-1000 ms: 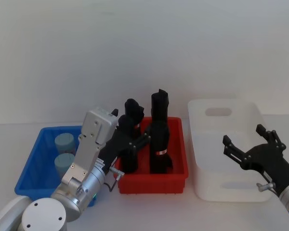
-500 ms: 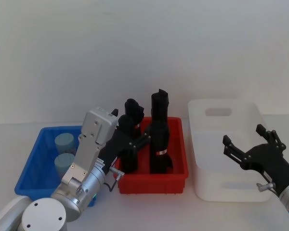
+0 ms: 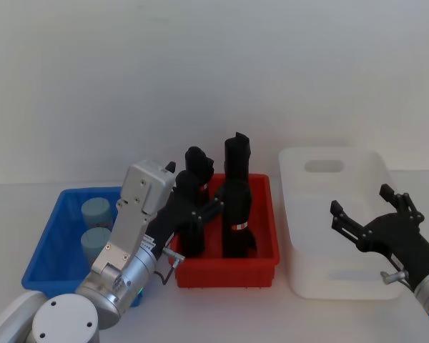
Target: Pick the cotton swabs from the blue box and place them into the white box.
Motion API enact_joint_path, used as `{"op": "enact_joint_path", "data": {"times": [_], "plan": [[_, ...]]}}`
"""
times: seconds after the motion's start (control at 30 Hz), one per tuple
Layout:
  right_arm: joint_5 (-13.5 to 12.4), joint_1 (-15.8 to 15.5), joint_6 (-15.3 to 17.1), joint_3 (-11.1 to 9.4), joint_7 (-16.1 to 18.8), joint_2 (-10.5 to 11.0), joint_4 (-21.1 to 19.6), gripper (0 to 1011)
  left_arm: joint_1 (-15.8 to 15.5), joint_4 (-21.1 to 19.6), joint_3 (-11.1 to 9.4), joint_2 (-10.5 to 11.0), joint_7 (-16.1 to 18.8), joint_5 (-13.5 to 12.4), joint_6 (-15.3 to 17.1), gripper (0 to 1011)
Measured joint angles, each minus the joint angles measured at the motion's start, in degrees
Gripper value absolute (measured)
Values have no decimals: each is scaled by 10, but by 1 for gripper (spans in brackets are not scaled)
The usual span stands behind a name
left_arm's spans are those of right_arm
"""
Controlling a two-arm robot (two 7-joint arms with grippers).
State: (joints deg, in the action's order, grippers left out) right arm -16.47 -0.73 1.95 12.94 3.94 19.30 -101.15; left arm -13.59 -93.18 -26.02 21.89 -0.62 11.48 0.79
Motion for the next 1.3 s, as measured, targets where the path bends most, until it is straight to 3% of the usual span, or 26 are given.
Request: {"op": "enact_joint_path", "data": {"times": [0.4,1.0,1.3], "plan": [[-3,31,8,0,57,-7,39,1001,0,0,0,0,0,0,0,999],[-5,119,56,4,224,-23,132,1001,0,0,0,0,0,0,0,1000],[26,173,83,11,316,-31,178,1001,0,0,0,0,0,0,0,1000]]}}
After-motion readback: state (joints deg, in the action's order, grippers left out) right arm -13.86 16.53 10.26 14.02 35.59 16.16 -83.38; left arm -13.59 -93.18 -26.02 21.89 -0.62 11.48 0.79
